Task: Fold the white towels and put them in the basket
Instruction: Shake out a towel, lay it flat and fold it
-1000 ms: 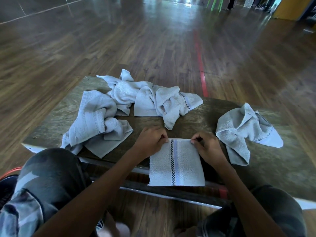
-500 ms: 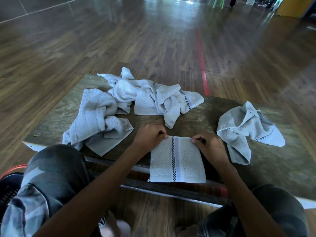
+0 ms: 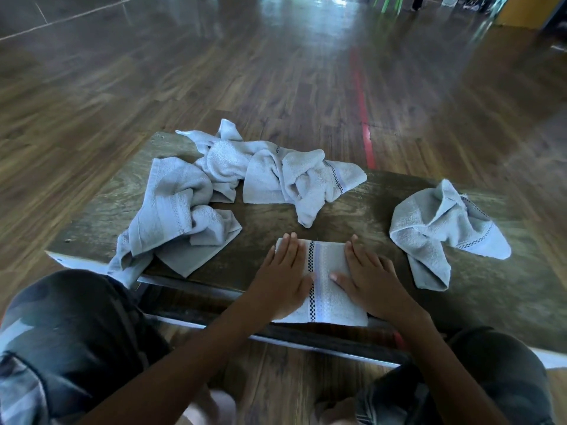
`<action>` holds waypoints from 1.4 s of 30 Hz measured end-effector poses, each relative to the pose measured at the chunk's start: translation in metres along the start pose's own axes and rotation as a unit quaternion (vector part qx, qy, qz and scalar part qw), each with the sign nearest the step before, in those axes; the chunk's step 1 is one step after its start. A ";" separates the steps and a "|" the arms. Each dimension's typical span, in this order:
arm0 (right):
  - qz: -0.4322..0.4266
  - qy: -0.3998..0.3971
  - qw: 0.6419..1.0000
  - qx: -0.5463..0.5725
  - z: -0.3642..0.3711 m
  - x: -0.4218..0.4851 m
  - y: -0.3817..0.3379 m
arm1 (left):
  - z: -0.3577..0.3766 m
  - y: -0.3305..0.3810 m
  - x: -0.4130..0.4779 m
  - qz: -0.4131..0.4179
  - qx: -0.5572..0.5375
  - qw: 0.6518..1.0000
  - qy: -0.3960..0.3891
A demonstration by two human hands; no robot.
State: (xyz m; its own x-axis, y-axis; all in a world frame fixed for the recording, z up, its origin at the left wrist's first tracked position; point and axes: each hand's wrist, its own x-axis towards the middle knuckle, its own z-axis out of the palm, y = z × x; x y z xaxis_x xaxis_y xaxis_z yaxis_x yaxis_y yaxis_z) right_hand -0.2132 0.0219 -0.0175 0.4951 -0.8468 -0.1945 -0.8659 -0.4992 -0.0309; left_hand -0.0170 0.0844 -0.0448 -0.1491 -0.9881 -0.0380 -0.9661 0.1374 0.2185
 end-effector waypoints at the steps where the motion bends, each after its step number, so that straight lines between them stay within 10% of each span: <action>1: 0.003 0.005 1.000 -0.009 0.001 0.002 0.000 | -0.001 -0.001 0.003 0.000 0.000 1.000 -0.003; 18: 0.036 0.082 0.996 -0.009 0.014 0.041 -0.026 | -0.017 -0.012 0.019 -0.088 -0.146 0.985 0.009; 22: 0.012 0.092 0.995 -0.035 0.010 0.046 -0.020 | -0.026 -0.003 -0.034 -0.194 -0.295 0.920 0.171; 33: -0.038 0.074 0.996 0.035 0.009 0.047 -0.033 | -0.018 0.017 -0.061 -0.213 -0.709 0.672 0.020; 42: -0.032 0.097 0.992 0.073 0.012 0.045 -0.030 | -0.021 0.022 -0.046 -0.181 -0.704 0.673 -0.136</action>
State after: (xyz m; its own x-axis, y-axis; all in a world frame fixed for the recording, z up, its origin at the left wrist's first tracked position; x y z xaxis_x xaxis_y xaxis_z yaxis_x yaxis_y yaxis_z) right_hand -0.1658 0.0008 -0.0368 0.5422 -0.8402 0.0048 -0.8258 -0.5339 -0.1817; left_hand -0.0271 0.1314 -0.0181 -0.1750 -0.8639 -0.4723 0.1801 -0.4997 0.8473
